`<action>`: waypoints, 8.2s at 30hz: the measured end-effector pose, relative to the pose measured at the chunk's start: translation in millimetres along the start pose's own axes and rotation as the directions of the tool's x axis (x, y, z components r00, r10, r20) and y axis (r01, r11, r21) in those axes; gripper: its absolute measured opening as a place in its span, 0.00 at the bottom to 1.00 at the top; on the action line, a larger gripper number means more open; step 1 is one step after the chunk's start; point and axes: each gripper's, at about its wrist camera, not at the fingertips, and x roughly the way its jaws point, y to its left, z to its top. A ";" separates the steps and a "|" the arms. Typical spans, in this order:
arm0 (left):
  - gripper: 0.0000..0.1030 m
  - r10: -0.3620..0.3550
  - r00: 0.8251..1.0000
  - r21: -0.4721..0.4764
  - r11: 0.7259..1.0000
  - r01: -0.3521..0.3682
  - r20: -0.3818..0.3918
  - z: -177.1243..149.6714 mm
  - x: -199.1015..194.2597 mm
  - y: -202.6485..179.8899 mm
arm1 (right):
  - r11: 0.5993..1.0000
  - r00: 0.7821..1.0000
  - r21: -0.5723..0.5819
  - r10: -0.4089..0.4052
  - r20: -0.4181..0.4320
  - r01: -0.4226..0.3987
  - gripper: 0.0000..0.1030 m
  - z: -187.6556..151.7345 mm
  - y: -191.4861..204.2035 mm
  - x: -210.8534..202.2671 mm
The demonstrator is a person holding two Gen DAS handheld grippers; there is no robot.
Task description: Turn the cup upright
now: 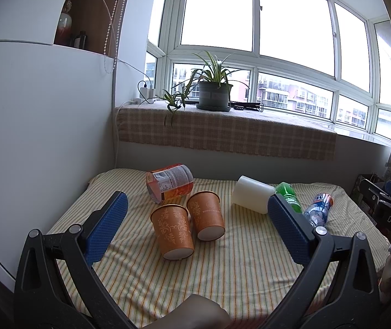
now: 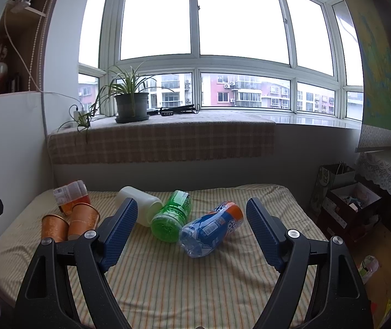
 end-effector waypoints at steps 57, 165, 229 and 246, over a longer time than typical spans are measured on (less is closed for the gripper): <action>1.00 0.096 0.969 0.009 0.995 -0.096 -0.228 -22.5 58.3 59.7 | 0.325 0.725 -0.661 0.456 -0.517 -0.676 0.79 38.2 210.1 203.1; 1.00 -0.342 0.822 -0.289 0.930 0.227 -0.455 -19.1 81.0 34.0 | 0.663 0.209 0.658 0.743 -0.635 -0.357 0.88 -76.4 -3.7 184.0; 0.81 -0.525 0.528 -0.447 0.850 0.280 -0.668 -38.1 187.9 -95.7 | 0.993 0.920 0.119 0.068 -0.385 -0.024 0.88 -59.3 -107.3 18.9; 0.81 -0.275 0.807 -0.021 0.950 0.310 -0.522 -32.7 157.1 -116.8 | 0.995 0.927 0.089 0.078 -0.367 -0.048 0.88 -55.1 -85.5 19.2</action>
